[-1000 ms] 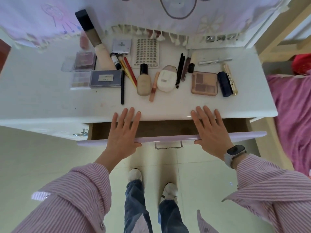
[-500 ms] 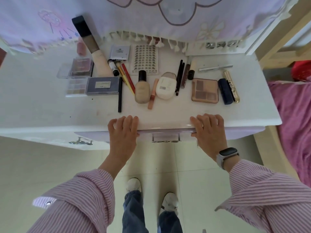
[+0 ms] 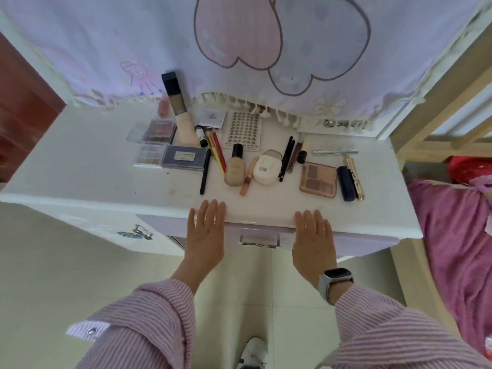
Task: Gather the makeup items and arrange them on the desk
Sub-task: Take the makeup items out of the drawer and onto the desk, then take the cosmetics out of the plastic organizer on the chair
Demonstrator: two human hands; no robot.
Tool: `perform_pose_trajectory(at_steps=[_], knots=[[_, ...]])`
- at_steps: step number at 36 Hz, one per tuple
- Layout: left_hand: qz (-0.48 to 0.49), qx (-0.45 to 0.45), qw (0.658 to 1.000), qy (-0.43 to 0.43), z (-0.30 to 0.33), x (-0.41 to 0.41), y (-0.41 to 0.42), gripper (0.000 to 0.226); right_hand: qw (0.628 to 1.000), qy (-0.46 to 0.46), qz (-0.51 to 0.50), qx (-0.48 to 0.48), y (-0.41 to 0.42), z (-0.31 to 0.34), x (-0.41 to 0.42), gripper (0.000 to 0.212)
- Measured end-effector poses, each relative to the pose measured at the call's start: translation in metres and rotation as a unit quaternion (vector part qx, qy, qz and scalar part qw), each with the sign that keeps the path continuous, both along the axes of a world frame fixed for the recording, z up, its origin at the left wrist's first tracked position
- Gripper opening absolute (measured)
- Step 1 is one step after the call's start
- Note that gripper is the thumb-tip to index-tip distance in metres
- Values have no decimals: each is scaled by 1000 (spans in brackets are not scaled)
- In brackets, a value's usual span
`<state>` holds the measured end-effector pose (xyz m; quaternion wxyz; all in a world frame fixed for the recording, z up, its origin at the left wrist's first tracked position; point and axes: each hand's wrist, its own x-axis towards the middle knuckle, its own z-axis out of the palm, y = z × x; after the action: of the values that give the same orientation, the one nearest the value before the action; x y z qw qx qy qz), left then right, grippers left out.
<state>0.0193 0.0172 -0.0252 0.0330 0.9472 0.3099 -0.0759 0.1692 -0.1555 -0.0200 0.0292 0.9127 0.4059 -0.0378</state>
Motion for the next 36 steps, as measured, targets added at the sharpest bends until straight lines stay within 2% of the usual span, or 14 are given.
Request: perform_pose_trajectory(at_steps=[1, 3, 6, 10, 12, 16, 20, 23, 25, 30, 36], knots=[[9, -31, 999, 24, 6, -3, -1, 87, 999, 14, -7, -30, 0, 11, -4, 76], [27, -108, 992, 52, 26, -11, -4, 78, 992, 75, -35, -91, 3, 28, -11, 62], [86, -159, 984, 3, 59, -29, -11, 60, 983, 160, -46, -77, 14, 65, -29, 40], [166, -150, 972, -77, 95, -75, -19, 47, 964, 259, 59, -20, 46, 120, -71, 24], [201, -138, 964, -108, 123, -120, -24, 45, 957, 268, 108, 32, 61, 150, -110, 24], [295, -77, 937, -171, 177, -243, -42, 42, 933, 250, 250, 74, 80, 205, -212, 24], [418, -11, 884, -210, 224, -394, -102, 40, 880, 296, 349, 129, 64, 248, -340, 21], [512, 41, 834, -201, 248, -510, -178, 39, 835, 309, 437, 127, 31, 268, -444, 15], [577, 71, 789, -197, 258, -582, -241, 39, 801, 326, 490, 111, 2, 274, -517, 20], [707, 129, 661, -217, 274, -719, -431, 38, 693, 367, 619, 50, -103, 284, -697, 27], [835, 204, 477, -185, 282, -802, -663, 37, 532, 376, 757, -41, -272, 291, -871, 28]])
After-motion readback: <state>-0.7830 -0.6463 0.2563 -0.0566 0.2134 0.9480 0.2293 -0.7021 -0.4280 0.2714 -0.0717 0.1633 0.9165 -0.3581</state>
